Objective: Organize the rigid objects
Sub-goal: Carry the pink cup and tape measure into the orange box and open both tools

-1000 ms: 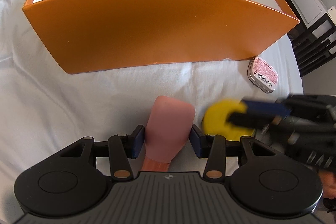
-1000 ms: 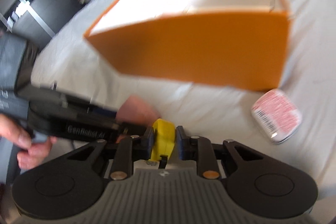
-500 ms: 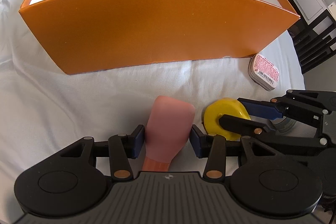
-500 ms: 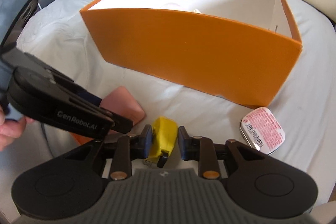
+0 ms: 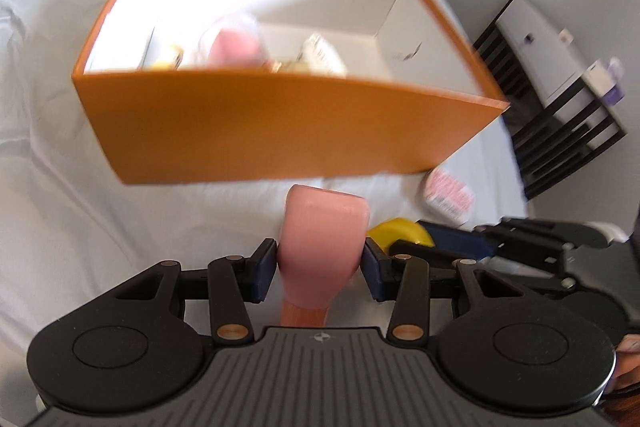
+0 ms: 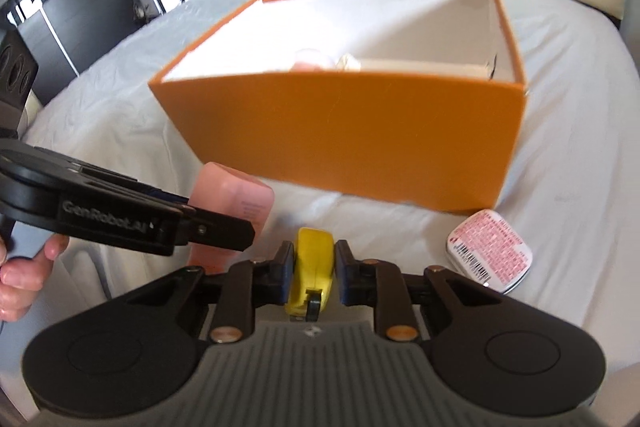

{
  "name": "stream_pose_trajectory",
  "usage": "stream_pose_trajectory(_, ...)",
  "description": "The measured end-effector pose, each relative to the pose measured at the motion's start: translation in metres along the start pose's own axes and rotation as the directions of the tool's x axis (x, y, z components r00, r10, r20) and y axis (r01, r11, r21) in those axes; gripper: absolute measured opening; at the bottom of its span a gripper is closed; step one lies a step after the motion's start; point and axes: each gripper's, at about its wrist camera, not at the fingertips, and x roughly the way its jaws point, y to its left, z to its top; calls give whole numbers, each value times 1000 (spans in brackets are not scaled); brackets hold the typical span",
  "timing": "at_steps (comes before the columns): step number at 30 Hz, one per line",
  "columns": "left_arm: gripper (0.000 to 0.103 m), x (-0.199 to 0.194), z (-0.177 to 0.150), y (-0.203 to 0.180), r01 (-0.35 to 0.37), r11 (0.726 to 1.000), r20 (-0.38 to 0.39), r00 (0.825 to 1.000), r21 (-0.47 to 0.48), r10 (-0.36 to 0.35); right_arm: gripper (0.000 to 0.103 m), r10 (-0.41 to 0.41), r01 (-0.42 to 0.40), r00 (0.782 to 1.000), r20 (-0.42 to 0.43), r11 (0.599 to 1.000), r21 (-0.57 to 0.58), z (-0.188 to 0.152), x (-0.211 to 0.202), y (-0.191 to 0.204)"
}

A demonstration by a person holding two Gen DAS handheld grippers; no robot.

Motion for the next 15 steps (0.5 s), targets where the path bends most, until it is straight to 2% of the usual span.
stream_pose_trajectory(6, 51, -18, 18, -15, 65, 998, 75, 995, -5, -64, 21, -14, 14, 997, 80, 1000, 4, 9, -23, 2)
stream_pose_trajectory(11, 51, -29, 35, -26, 73, 997, 124, 990, 4, -73, 21, -38, 38, 989, 145, 999, 6, 26, -51, 1)
stream_pose_trajectory(15, 51, -49, 48, -34, 78, 997, 158, 984, 6, -78, 21, -79, 80, 986, 149, 997, 0, 50, -71, 0)
